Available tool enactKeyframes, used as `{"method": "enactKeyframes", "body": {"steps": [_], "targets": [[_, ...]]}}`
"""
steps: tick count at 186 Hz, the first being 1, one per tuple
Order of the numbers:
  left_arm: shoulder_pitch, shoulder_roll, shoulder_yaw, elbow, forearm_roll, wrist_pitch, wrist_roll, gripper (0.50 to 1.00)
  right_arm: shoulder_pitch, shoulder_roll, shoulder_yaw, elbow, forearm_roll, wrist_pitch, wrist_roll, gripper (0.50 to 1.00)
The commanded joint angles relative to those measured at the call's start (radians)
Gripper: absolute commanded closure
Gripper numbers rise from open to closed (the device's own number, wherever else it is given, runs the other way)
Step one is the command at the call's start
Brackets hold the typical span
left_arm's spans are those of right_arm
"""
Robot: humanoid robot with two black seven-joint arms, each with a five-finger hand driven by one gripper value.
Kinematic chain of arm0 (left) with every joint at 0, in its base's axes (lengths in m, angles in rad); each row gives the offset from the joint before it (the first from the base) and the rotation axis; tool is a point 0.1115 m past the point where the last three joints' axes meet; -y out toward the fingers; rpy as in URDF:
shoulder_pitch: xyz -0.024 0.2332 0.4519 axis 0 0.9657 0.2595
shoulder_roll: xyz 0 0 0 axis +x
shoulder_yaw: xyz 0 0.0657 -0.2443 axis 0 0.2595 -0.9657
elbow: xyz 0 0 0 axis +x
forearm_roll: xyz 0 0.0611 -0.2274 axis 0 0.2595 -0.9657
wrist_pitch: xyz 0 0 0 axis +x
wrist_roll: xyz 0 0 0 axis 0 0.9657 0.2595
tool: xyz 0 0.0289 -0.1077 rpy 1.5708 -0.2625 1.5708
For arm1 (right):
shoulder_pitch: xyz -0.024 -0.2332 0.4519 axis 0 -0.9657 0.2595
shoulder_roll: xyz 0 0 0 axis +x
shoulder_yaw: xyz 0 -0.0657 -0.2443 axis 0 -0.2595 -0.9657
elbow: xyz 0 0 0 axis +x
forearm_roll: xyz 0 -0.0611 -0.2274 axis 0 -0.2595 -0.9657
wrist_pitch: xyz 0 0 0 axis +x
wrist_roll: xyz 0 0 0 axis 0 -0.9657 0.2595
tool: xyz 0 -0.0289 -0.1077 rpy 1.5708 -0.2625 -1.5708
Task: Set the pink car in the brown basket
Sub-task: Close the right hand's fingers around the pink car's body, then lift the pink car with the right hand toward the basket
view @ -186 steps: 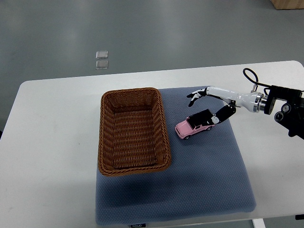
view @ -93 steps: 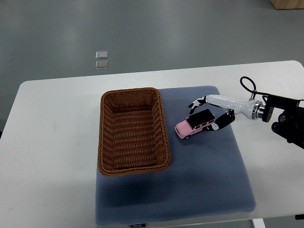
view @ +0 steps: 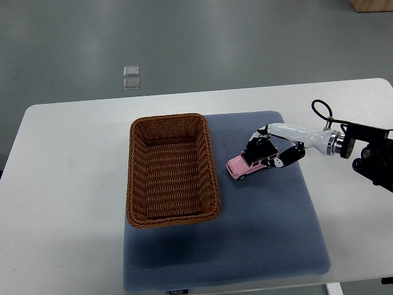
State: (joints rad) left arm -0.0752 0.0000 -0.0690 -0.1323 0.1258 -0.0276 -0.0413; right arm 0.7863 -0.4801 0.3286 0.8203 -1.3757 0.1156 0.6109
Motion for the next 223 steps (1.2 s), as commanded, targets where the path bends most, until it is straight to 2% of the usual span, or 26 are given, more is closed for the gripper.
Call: {"method": "enactKeyframes", "body": {"steps": [1,46,79,118,159,223], "targets": [[0.000,0.000,-0.002,0.000,0.000,0.000,0.000,0.500,0.001,0.000,0.003,-0.003,0.000,-0.010,0.000,1.000],[0.000,0.000,-0.002,0.000,0.000,0.000,0.000,0.500,0.004,-0.018,0.024,0.003,0.014,-0.022,0.000,1.000],[0.000,0.000,-0.003,0.000,0.000,0.000,0.000,0.500,0.068,-0.054,0.029,0.010,0.033,-0.019,0.000,1.000],[0.000,0.000,-0.003,0.000,0.000,0.000,0.000,0.500,0.145,-0.057,0.049,0.016,0.122,0.045,0.000,1.000],[0.000,0.000,-0.002,-0.001,0.000,0.000,0.000,0.500,0.197,-0.009,0.036,0.028,0.115,0.078,0.000,1.000],[0.000,0.000,-0.003,-0.001,0.000,0.000,0.000,0.500,0.274,0.167,-0.025,0.030,0.101,0.082,0.000,1.000]]}}
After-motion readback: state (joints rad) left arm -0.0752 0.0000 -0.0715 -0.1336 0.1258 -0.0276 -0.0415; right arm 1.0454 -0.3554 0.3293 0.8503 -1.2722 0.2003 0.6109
